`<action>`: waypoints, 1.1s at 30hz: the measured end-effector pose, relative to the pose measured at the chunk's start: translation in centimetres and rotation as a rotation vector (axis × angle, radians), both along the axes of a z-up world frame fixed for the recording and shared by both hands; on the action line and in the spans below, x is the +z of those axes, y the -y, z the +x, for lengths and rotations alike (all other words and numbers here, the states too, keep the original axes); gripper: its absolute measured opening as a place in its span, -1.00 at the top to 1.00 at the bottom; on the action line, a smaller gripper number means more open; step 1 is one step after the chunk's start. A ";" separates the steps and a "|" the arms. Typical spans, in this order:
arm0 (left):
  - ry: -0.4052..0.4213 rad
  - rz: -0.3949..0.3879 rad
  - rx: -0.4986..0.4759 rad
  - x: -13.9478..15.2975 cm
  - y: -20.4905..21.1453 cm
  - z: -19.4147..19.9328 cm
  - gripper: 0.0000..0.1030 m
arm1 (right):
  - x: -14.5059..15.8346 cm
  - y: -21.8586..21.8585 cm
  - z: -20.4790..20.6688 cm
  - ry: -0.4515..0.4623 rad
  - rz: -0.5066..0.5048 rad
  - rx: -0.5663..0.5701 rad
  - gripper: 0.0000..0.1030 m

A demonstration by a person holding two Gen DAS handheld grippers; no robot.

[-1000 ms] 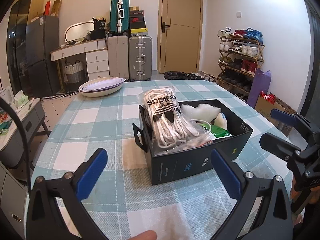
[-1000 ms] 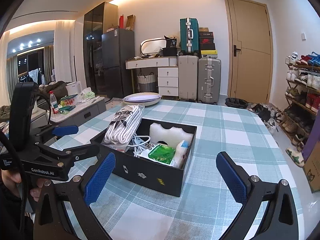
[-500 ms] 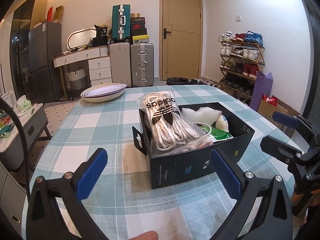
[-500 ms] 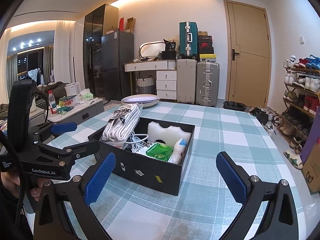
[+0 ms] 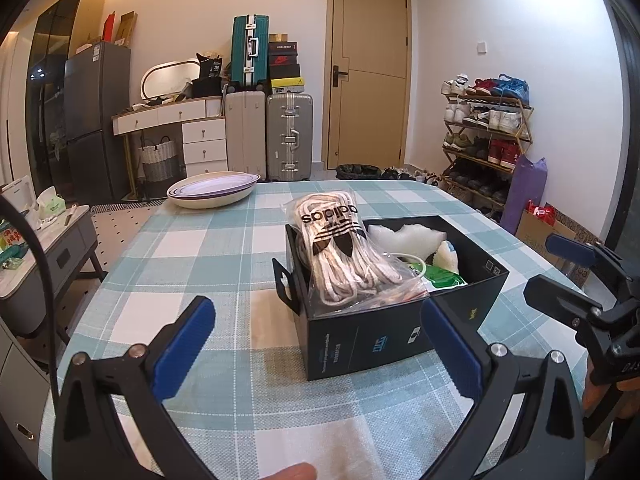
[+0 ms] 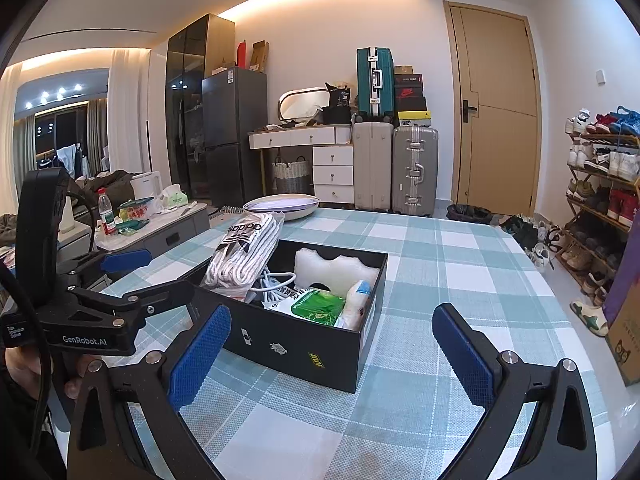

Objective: Organize soft objects

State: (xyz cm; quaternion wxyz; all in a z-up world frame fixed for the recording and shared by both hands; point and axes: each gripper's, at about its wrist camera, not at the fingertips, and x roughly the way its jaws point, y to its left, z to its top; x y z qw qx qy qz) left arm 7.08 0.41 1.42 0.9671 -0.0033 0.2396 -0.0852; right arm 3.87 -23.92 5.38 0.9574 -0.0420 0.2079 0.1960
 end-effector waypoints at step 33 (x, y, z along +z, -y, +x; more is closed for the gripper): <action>-0.001 0.005 0.001 -0.1 0.0 0.1 -1.00 | 0.0 -0.2 -0.3 0.010 0.007 0.001 -0.99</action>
